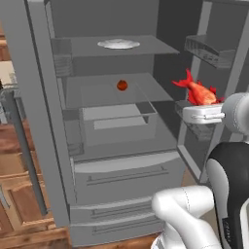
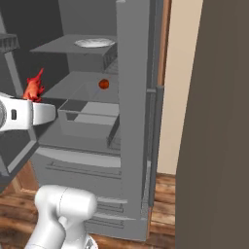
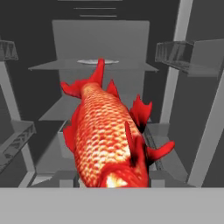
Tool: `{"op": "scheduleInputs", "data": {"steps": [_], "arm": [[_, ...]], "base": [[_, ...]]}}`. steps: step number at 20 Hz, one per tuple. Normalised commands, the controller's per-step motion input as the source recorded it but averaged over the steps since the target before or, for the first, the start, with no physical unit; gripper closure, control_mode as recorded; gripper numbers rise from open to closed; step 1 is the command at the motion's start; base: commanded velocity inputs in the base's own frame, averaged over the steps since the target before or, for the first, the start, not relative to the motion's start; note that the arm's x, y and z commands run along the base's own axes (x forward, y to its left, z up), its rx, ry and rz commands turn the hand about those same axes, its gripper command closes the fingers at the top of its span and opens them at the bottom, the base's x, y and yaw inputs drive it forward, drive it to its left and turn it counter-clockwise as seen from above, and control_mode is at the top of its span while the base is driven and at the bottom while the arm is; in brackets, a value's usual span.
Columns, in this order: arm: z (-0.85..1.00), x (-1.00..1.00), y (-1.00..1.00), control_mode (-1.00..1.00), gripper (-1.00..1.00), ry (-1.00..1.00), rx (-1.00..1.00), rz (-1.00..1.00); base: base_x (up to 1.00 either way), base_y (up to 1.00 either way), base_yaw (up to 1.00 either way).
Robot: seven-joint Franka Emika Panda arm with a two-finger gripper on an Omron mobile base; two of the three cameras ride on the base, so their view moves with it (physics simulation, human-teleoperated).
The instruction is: Transport the fish from the fridge to the microwave and turn on the microwave.
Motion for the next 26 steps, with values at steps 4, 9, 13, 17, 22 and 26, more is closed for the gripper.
{"op": "scheduleInputs", "data": {"steps": [4,9,13,17,22,26], "arm": [[0.00,0.00,0.00,1.00,1.00,0.00,0.00,0.00],[0.00,0.00,0.00,1.00,1.00,0.00,0.00,0.00],[0.00,0.00,0.00,1.00,1.00,0.00,0.00,0.00],[0.00,0.00,0.00,1.00,1.00,0.00,0.00,0.00],[0.00,0.00,0.00,1.00,1.00,0.00,0.00,0.00],[0.00,0.00,0.00,1.00,1.00,0.00,0.00,0.00]], "base": [[-0.44,0.13,0.00],[-0.47,0.27,0.01],[-0.58,0.26,0.03],[-0.57,0.32,0.05],[-0.60,0.34,0.08],[-0.50,0.41,0.10]]}}
